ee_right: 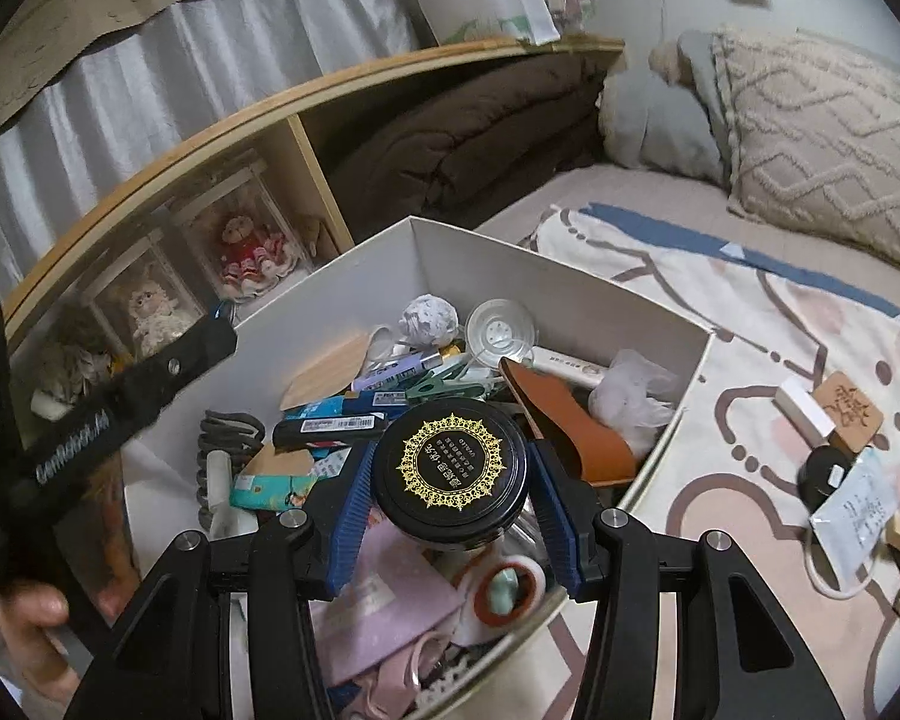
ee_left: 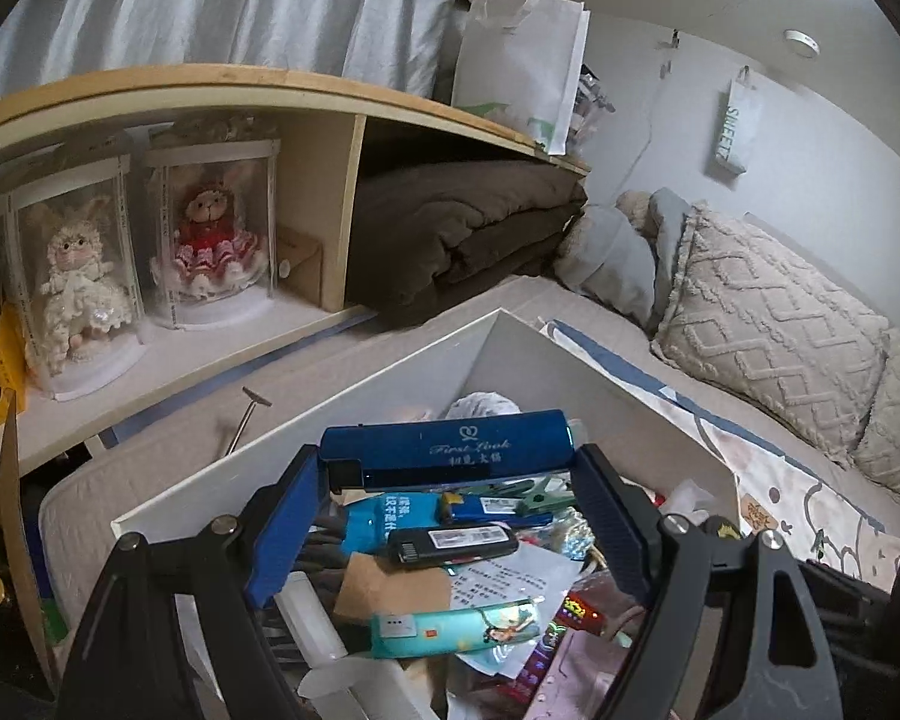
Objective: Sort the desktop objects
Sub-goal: 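Carry the blue lighter and black tin over the shoe box with both grippers, then open the right gripper to drop the black tin while the left gripper releases the blue lighter into the box, then withdraw both open grippers from the shoe box back toward the pile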
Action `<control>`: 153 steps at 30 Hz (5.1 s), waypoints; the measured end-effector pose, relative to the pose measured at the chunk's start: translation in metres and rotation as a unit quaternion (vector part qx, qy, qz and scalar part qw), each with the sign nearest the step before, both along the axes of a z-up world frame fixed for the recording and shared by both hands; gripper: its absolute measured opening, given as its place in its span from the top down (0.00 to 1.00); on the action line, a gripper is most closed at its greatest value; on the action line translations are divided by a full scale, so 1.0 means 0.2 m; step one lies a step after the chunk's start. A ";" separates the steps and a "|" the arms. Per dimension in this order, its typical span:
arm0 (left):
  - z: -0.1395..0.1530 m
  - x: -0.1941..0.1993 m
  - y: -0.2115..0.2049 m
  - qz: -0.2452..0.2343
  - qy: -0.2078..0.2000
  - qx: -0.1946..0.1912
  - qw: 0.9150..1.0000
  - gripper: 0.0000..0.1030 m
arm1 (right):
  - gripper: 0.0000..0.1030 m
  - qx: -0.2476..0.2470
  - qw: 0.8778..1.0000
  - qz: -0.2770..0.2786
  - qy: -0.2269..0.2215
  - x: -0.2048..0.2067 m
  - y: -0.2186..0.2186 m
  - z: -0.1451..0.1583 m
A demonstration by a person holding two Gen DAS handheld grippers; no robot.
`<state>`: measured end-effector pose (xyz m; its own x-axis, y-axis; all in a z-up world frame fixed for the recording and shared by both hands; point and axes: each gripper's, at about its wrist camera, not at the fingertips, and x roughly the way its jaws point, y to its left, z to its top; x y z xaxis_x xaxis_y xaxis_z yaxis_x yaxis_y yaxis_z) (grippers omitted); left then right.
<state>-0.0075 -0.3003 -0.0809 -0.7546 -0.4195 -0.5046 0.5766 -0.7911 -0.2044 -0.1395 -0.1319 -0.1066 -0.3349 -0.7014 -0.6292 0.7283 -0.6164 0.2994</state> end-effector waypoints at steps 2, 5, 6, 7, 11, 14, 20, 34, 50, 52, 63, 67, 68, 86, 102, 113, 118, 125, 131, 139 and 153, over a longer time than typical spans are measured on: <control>0.00 0.00 -0.01 0.003 -0.002 0.001 1.000 0.19 | 0.50 0.003 1.000 -0.001 -0.005 -0.01 -0.02 0.00; 0.00 0.01 -0.02 0.001 0.001 0.006 1.000 0.19 | 0.50 0.009 1.000 -0.002 -0.013 -0.05 -0.07 -0.01; 0.00 0.01 -0.03 0.001 0.001 0.006 1.000 0.19 | 0.50 0.012 1.000 -0.003 -0.016 -0.06 -0.09 -0.01; 0.00 0.02 -0.03 0.002 0.002 0.006 1.000 0.19 | 0.50 0.015 1.000 -0.004 -0.019 -0.08 -0.12 -0.02; 0.00 0.03 -0.04 0.005 0.007 0.010 1.000 0.19 | 0.50 0.034 0.999 0.000 -0.025 -0.12 -0.21 -0.02; 0.00 0.04 -0.06 0.007 0.009 0.014 1.000 0.19 | 0.50 0.053 0.998 0.004 -0.016 -0.13 -0.28 -0.03; -0.01 0.03 -0.07 0.006 0.010 0.019 1.000 0.19 | 0.50 0.058 0.998 0.005 -0.027 -0.16 -0.34 -0.07; -0.03 0.03 -0.09 0.017 -0.008 0.009 1.000 0.19 | 0.25 0.052 0.998 -0.023 -0.022 -0.16 -0.26 -0.01; -0.02 0.05 -0.08 0.014 -0.017 0.014 1.000 0.01 | 0.25 0.046 0.999 -0.013 -0.012 -0.03 -0.11 -0.02; -0.02 0.05 -0.09 0.017 -0.019 0.013 1.000 0.01 | 0.25 0.045 0.999 -0.015 -0.012 -0.03 -0.08 -0.03; -0.01 0.03 -0.06 0.012 -0.025 0.003 1.000 0.01 | 0.25 0.028 0.999 -0.017 -0.007 -0.05 -0.02 -0.04; 0.00 0.02 -0.04 0.010 -0.028 -0.001 1.000 0.01 | 0.05 0.021 1.000 -0.015 0.007 -0.04 0.00 -0.03; 0.00 0.02 -0.03 0.009 -0.029 -0.003 1.000 0.01 | 0.03 0.018 1.000 -0.015 0.010 -0.04 0.00 -0.03; -0.01 -0.01 0.01 0.030 -0.053 -0.046 0.997 0.00 | 0.00 0.005 0.997 -0.051 0.058 -0.03 0.12 -0.03; 0.01 -0.05 0.10 0.021 -0.057 -0.060 0.996 0.00 | 0.00 -0.002 0.990 -0.118 0.077 -0.13 0.39 -0.01; 0.04 -0.08 0.18 0.006 -0.049 -0.071 0.996 0.00 | 0.00 0.004 0.981 -0.181 0.070 -0.22 0.72 -0.03; 0.07 -0.08 0.23 0.004 -0.041 -0.078 0.996 0.00 | 0.00 0.001 0.976 -0.209 0.062 -0.26 0.87 -0.04; 0.10 -0.10 0.31 -0.012 -0.036 -0.089 0.995 0.00 | 0.00 0.007 0.972 -0.227 0.067 -0.26 1.03 -0.04; 0.10 -0.14 0.42 -0.024 -0.041 -0.113 0.992 0.00 | 0.00 0.001 0.967 -0.245 0.073 -0.24 1.19 -0.01; 0.18 -0.14 0.58 -0.056 0.003 -0.110 0.992 0.00 | 0.00 0.003 0.960 -0.266 0.086 -0.18 1.41 0.02; 0.21 -0.23 0.94 -0.136 0.034 -0.118 0.983 0.00 | 0.00 -0.024 0.941 -0.324 0.099 -0.12 1.79 0.00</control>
<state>-0.0538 -0.1124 -0.0384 -0.8837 -0.2971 -0.3616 0.3284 -0.9442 -0.0268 -0.1627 0.2258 -0.1063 -0.8092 -0.3359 -0.4820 0.2490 -0.9392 0.2365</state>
